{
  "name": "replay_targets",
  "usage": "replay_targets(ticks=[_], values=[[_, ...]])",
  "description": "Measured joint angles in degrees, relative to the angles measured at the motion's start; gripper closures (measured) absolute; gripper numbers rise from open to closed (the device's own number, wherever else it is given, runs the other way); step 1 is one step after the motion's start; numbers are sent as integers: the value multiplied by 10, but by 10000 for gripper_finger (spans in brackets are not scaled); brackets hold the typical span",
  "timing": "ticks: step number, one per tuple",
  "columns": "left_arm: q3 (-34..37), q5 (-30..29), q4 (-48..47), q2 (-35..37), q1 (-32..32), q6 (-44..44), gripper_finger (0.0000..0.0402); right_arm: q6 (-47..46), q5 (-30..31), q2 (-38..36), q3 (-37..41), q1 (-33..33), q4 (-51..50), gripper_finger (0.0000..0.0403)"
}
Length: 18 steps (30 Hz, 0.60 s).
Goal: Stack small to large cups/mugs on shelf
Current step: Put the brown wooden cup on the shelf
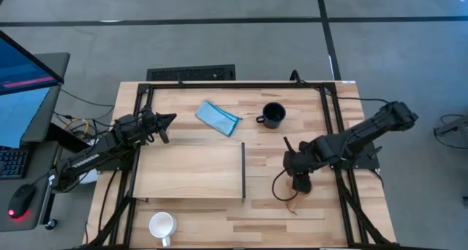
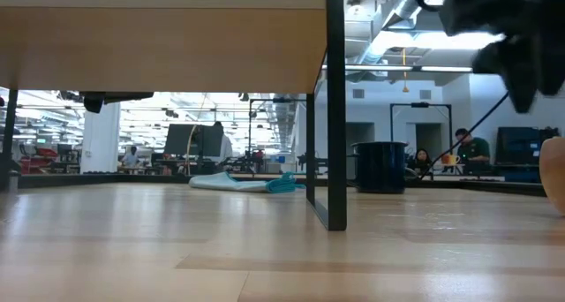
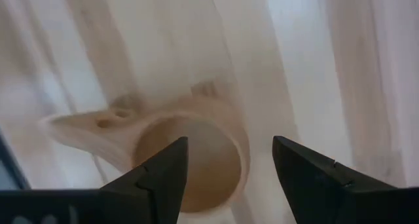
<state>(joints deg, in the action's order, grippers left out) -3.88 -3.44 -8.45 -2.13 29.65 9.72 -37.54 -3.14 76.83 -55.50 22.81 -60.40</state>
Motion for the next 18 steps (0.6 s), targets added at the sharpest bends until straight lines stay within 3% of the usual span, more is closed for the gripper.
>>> replay_targets(ticks=[12, 18], values=[[0, 0, 0, 0, 0, 0, 401, -215, 5, -31, 90, 63, 14, 159], [0, 0, 0, 0, 0, 2, 401, -246, 17, -35, 123, 73, 41, 159]])
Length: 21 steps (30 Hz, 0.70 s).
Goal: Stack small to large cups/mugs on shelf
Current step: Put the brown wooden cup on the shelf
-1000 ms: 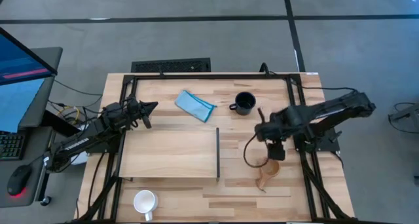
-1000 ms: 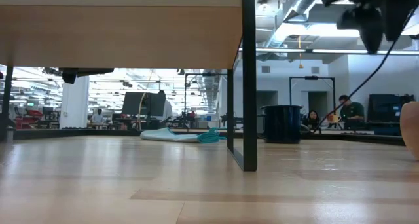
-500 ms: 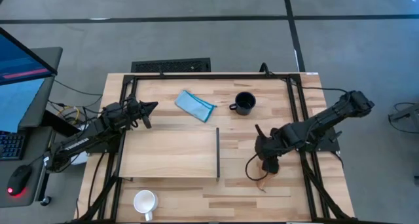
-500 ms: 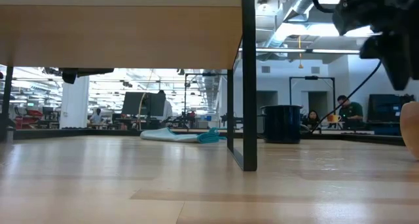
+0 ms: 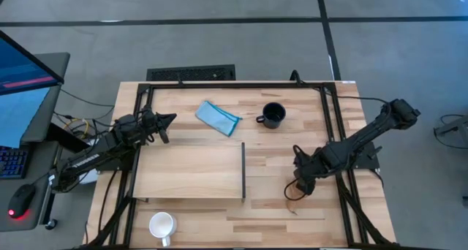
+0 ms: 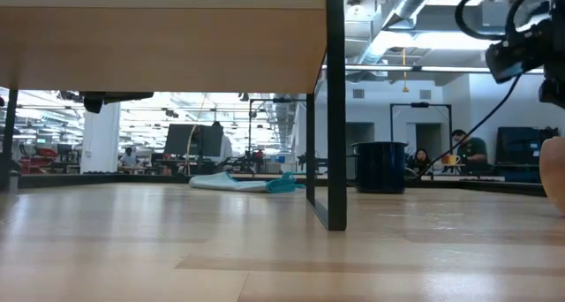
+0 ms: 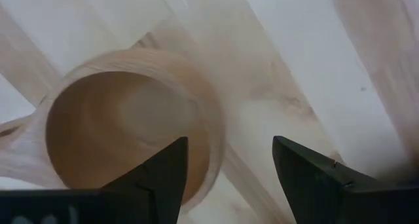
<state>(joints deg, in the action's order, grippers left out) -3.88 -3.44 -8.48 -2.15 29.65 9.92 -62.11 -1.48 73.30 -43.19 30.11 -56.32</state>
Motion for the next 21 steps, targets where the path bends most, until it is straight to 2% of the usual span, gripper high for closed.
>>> replay_targets(ticks=[7, 10, 14, 21], values=[[0, 0, 0, 0, 0, 3, 401, -16, 0, 1, 37, -2, 60, 160], [0, 0, 0, 0, 0, 3, 401, -26, 1, 1, 43, -2, 60, 177], [0, 0, 0, 0, 0, 3, 401, -25, 1, 1, 43, -2, 60, 226], [0, 0, 0, 0, 0, 0, 401, -20, -2, 1, 42, -2, 59, 343]])
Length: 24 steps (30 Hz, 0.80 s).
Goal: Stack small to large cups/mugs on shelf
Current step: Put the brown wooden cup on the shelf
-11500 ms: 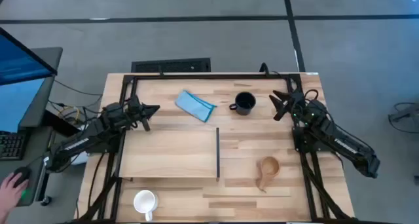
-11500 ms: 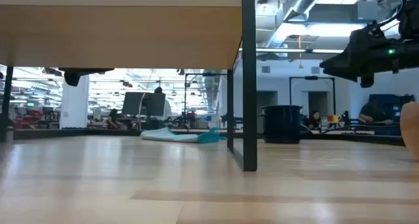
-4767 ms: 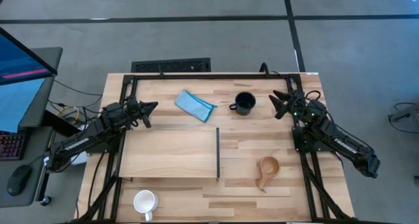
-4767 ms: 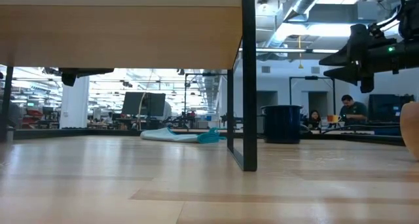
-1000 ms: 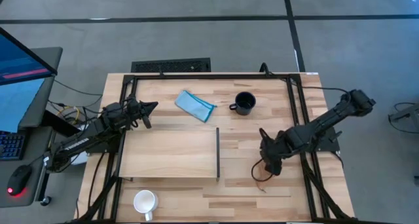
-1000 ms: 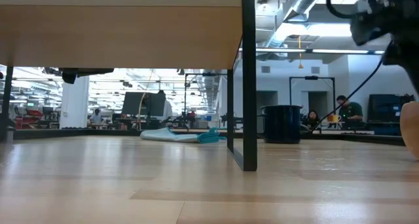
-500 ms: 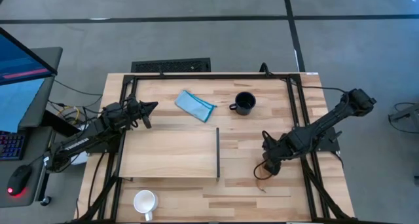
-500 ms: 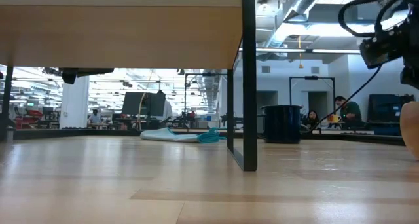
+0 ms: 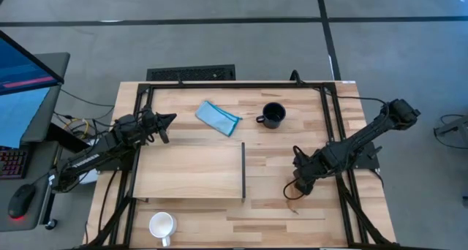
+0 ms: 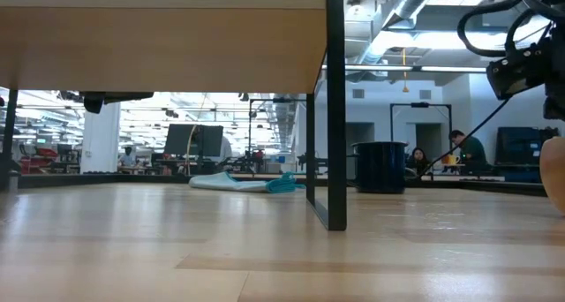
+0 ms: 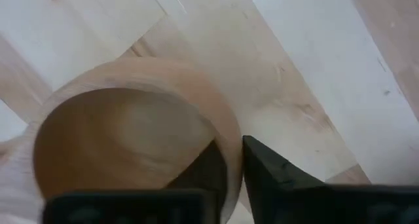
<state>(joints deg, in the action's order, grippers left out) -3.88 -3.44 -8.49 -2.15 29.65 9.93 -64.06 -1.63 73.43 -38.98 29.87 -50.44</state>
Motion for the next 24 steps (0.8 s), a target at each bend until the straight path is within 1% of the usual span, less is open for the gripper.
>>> replay_targets(ticks=[2, 7, 11, 17, 24], values=[[0, 0, 0, 0, 0, 0, 401, 0, 0, 0, 0, 0, -1, 370], [0, 0, 0, 0, 0, -2, 401, -5, -6, 0, 0, -4, -1, 371], [0, 0, 0, 0, 0, -2, 401, -1, -41, 0, 0, -24, -1, 371], [0, 0, 0, 0, 0, -2, 401, 72, -64, -3, -28, -72, -21, 371], [0, 0, 0, 0, 0, -2, 401, 183, -69, -4, -112, -151, -150, 371]])
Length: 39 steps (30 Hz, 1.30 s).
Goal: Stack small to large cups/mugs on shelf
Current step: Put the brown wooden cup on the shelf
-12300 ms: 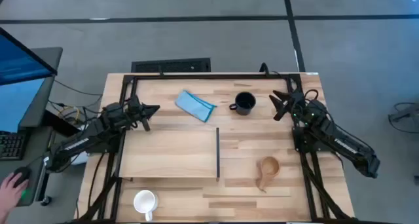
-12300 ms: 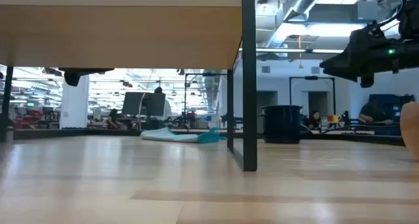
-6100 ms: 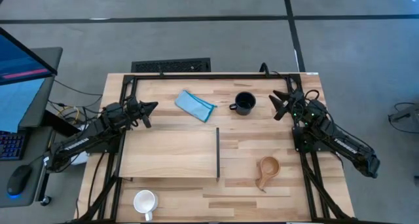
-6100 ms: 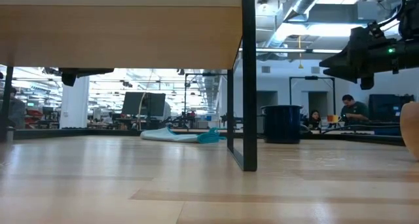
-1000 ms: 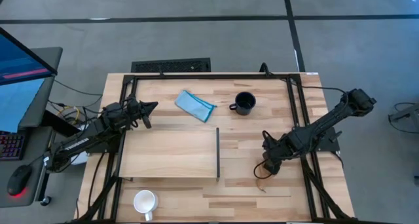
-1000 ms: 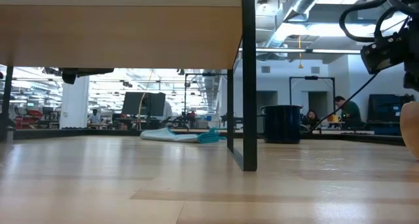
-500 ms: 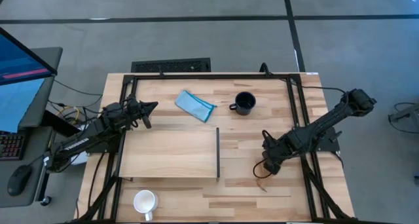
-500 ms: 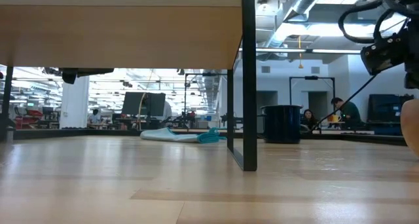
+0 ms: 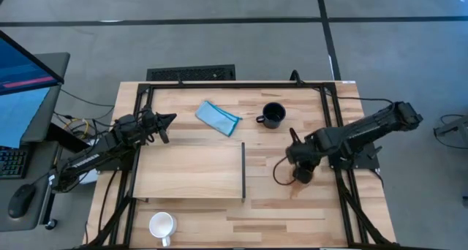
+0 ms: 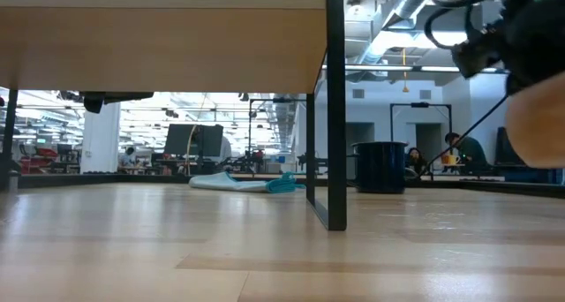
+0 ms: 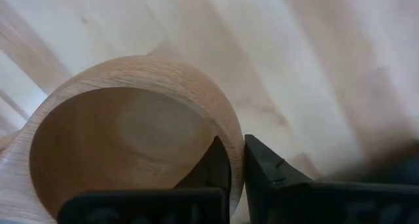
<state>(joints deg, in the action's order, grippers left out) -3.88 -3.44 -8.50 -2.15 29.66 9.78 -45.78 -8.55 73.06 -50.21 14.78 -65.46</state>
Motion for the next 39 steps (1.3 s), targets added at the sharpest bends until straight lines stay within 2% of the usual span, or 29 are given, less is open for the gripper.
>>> replay_targets(ticks=[12, 17, 21, 28, 35, 39], values=[[0, 0, 0, 0, 0, 1, 401, 152, 84, 0, -233, -131, -199, 371], [0, 0, 0, 0, 0, 1, 401, 190, 119, 10, -332, -170, -251, 371], [0, 0, 0, 0, 0, 2, 401, 229, 126, 27, -394, -189, -247, 371], [0, 1, 0, -3, 0, 6, 401, 309, 133, 106, -519, -191, -243, 371], [0, 1, 0, -5, 0, 6, 401, 382, 130, 218, -660, -183, -245, 371], [0, 1, 0, -5, 0, 6, 401, 416, 104, 281, -745, -175, -245, 371]])
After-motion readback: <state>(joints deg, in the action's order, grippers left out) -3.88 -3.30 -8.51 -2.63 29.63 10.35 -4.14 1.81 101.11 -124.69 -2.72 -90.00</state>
